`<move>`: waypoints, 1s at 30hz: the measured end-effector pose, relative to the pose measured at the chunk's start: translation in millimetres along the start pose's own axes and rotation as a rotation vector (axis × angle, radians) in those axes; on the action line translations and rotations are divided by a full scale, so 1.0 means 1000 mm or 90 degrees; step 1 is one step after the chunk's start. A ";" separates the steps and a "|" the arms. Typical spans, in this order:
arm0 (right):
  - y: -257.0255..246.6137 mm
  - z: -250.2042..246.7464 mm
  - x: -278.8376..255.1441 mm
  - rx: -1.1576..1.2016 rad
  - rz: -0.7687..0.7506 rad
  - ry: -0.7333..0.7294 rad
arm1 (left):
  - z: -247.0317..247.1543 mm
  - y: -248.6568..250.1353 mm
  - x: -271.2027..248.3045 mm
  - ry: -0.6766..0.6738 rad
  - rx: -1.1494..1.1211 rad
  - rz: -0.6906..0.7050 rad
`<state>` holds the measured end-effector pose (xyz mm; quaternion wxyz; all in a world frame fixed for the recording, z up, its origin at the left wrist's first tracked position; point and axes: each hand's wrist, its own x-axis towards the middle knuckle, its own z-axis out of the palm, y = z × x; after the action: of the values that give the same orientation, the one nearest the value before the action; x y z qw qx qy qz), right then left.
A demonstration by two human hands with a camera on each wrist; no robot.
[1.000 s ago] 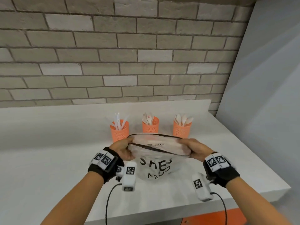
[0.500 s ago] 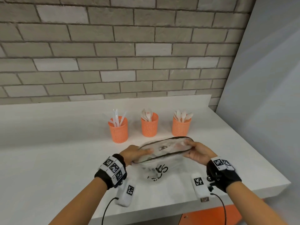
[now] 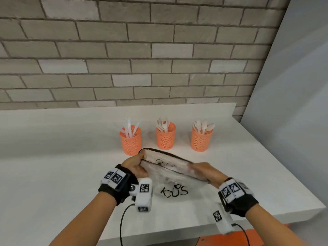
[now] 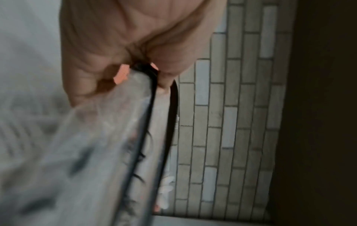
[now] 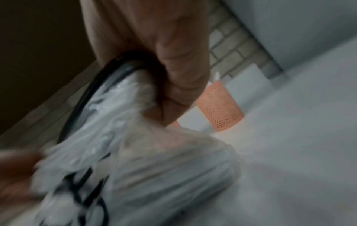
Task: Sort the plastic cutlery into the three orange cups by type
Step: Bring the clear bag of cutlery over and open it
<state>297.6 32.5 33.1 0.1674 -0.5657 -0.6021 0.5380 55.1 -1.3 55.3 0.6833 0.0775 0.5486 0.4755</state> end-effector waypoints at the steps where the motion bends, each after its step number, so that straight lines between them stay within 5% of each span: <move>1: 0.001 0.007 -0.007 -0.090 -0.028 -0.049 | 0.001 0.002 0.000 0.010 -0.012 -0.008; 6: 0.013 0.027 -0.007 -0.102 -0.093 -0.110 | -0.007 -0.008 0.030 0.045 -0.042 0.004; 11: 0.017 0.007 -0.001 0.458 0.058 -0.073 | -0.023 -0.025 0.033 -0.165 -0.026 -0.011; 14: 0.016 -0.002 0.003 0.694 0.087 -0.050 | -0.035 -0.023 0.025 -0.249 0.238 0.009; 17: 0.015 0.001 0.012 0.773 0.141 -0.018 | -0.048 -0.021 0.029 -0.327 0.459 0.008; 19: 0.013 0.005 0.016 0.795 0.123 -0.044 | -0.048 -0.019 0.031 -0.270 0.534 0.046; 23: 0.002 0.013 0.009 0.736 0.025 -0.160 | -0.040 -0.018 0.037 -0.002 0.490 0.147; 26: 0.008 0.011 0.010 0.583 0.005 -0.092 | -0.040 -0.019 0.041 0.070 0.423 0.232; 30: 0.037 0.001 0.020 0.332 0.001 0.122 | -0.042 -0.024 0.040 0.263 0.637 0.574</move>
<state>309.3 40.9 -6.2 0.3635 -0.5522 -0.4245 0.6186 31.6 -2.3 -3.5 0.1841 0.5101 0.7345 0.4079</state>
